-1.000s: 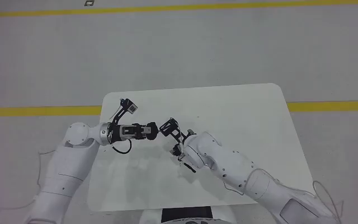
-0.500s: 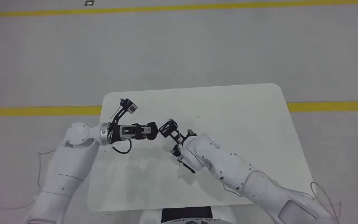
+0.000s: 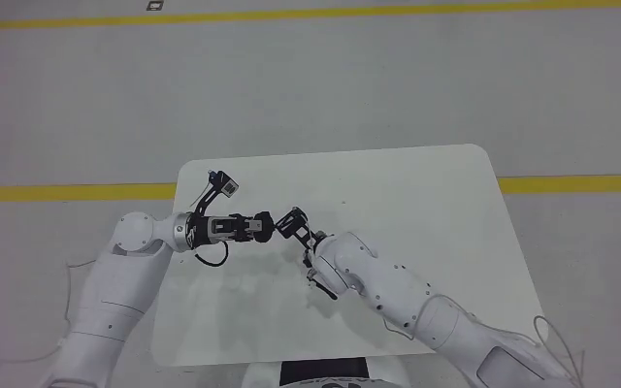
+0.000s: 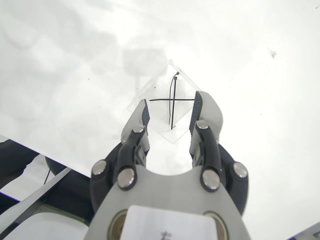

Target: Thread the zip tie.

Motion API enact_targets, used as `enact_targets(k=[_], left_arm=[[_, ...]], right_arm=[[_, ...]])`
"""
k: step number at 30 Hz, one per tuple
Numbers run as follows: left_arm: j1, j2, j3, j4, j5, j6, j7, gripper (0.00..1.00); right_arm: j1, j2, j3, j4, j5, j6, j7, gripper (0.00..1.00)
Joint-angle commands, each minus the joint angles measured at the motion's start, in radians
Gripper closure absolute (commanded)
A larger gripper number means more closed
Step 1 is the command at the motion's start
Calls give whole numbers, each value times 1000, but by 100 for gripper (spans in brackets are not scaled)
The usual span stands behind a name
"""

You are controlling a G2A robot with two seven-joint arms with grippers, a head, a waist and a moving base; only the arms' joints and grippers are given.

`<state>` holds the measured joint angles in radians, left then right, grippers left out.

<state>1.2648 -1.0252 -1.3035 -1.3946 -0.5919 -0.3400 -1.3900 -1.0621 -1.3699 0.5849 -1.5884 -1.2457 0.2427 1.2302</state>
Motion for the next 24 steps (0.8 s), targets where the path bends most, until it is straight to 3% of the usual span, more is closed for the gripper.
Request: enact_targets(k=[1,8,24], left_arm=[[0,0,0,0,0,0,0,100],[0,0,0,0,0,0,0,100],[0,0,0,0,0,0,0,100]], right_arm=[[0,-3,0,11,-9,0,-1,69],[4,-21,-4,64,-31,6,-7,67],[16,-63,-11,159,-39,-12,-4,76]])
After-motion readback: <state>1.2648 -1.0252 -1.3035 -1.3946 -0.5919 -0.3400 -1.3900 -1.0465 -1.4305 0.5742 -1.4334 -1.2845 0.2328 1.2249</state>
